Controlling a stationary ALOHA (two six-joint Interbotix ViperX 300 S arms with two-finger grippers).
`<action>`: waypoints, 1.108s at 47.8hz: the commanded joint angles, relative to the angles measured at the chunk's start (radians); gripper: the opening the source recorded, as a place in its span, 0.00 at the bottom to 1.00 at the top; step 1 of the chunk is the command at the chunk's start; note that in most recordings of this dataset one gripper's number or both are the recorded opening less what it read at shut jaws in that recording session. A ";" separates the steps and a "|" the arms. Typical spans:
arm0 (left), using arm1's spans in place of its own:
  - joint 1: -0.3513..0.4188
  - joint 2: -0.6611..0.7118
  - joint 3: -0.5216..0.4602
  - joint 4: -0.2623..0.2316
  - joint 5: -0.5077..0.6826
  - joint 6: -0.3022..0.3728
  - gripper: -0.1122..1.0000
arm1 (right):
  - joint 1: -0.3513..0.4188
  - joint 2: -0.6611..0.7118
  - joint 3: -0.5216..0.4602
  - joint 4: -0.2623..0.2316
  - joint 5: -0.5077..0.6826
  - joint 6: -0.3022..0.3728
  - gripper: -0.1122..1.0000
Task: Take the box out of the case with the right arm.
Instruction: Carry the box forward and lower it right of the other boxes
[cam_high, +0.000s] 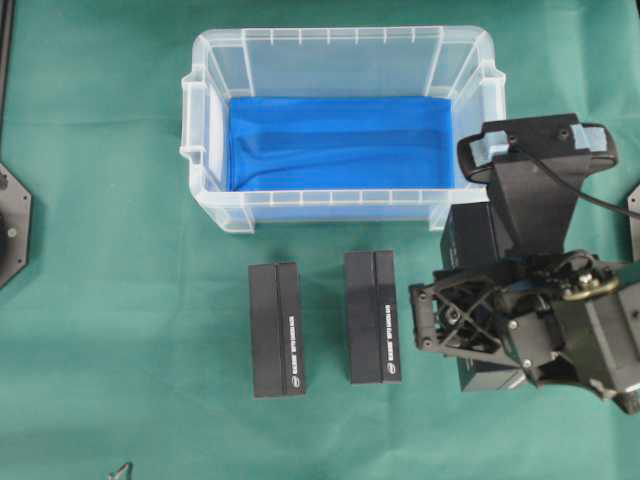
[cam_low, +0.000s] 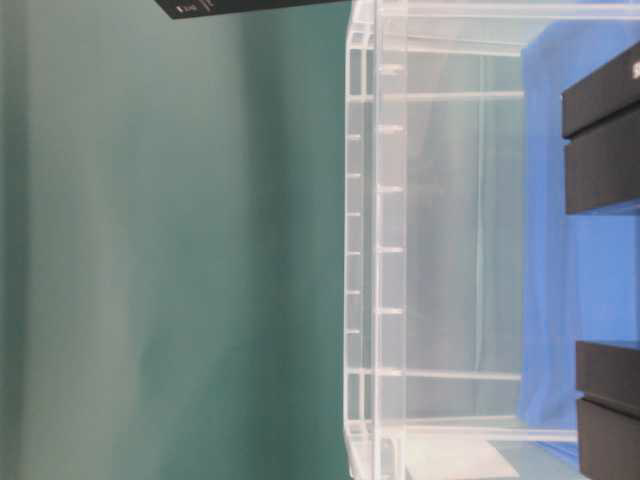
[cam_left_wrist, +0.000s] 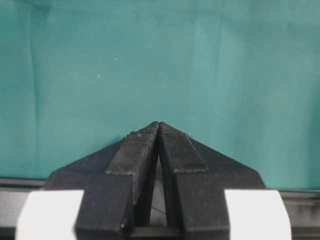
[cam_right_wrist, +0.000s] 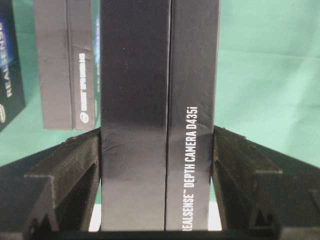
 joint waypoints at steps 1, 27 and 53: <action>0.002 0.003 -0.028 0.002 -0.005 0.000 0.10 | 0.002 -0.035 -0.023 -0.005 0.005 0.002 0.68; 0.000 0.003 -0.028 0.002 -0.003 0.000 0.10 | 0.002 -0.021 0.049 -0.002 -0.101 0.009 0.68; 0.000 0.003 -0.028 0.003 -0.002 0.000 0.10 | 0.002 0.009 0.416 0.002 -0.403 0.107 0.68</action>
